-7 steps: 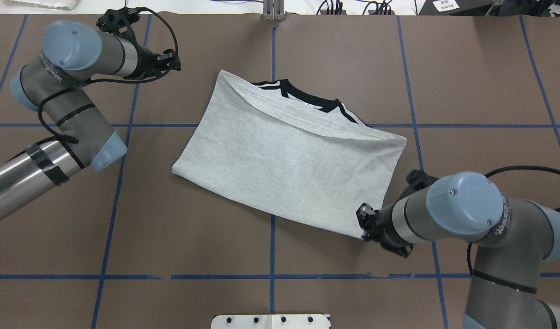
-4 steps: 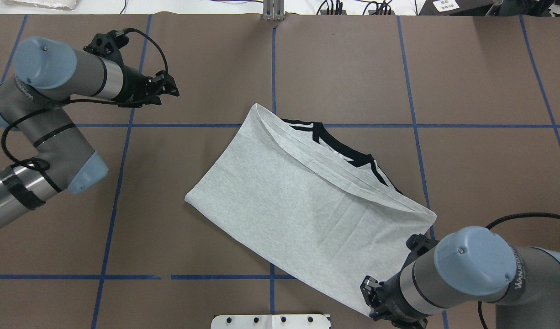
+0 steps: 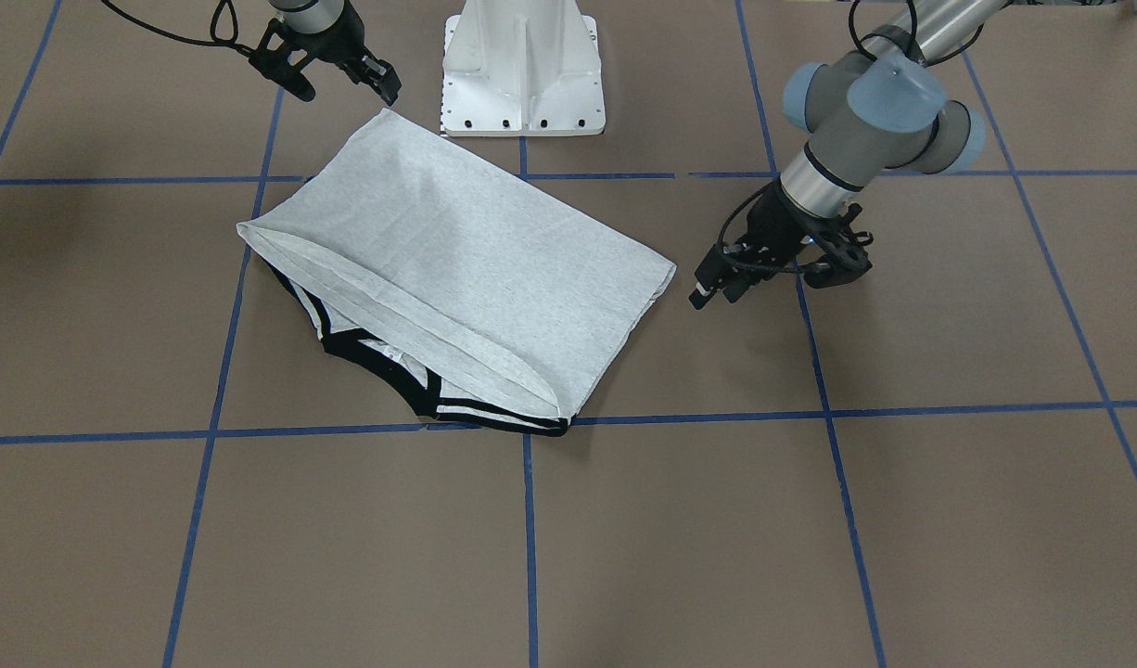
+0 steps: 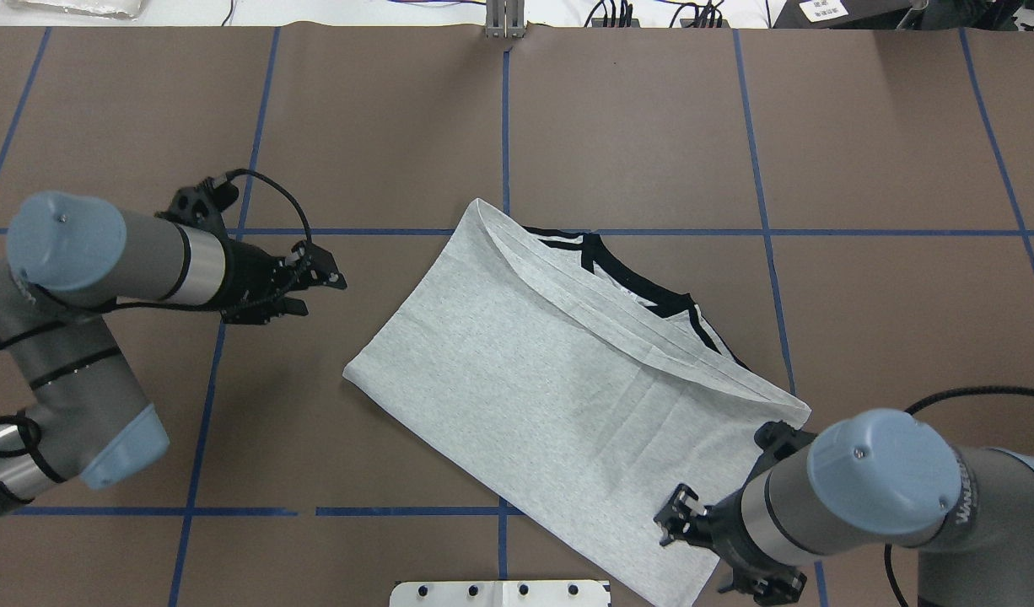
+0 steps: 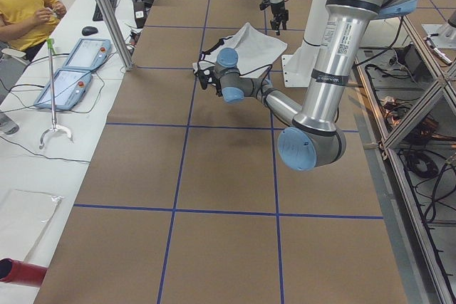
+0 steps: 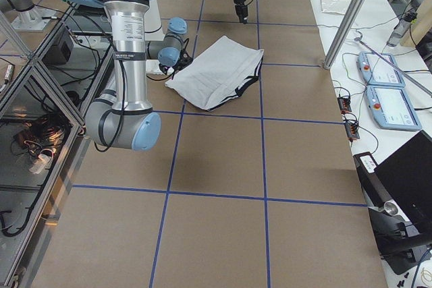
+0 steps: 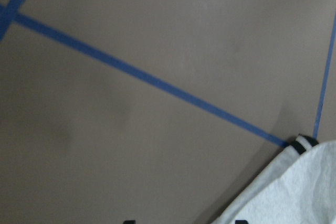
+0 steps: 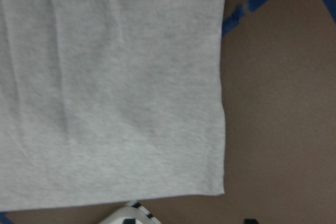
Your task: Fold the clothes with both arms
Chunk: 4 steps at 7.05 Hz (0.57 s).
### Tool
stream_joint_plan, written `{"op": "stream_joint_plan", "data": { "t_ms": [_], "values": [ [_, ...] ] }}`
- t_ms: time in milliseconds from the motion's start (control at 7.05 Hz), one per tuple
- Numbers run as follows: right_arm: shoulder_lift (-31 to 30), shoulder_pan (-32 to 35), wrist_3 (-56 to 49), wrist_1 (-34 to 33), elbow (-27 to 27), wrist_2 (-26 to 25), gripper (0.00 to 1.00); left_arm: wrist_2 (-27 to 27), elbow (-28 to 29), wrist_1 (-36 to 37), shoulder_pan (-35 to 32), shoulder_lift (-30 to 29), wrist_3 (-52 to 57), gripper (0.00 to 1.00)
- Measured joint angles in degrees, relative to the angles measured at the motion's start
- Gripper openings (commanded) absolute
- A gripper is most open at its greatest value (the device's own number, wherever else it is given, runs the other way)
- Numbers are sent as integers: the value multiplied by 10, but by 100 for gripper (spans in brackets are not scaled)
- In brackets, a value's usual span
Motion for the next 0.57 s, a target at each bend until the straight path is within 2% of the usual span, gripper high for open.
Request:
{"op": "stream_joint_plan", "data": {
  "t_ms": [142,284,567],
  "values": [
    [25,48,-3,0,-19,-7,100,15,-8,4,36,6,-32,71],
    [48,87,-5,0,-38,-11,100,38,-11,21,64,5,-49,66],
    [65,114,-6,0,-53,-13,100,57,-9,65,88,-9,-57,52]
  ]
}}
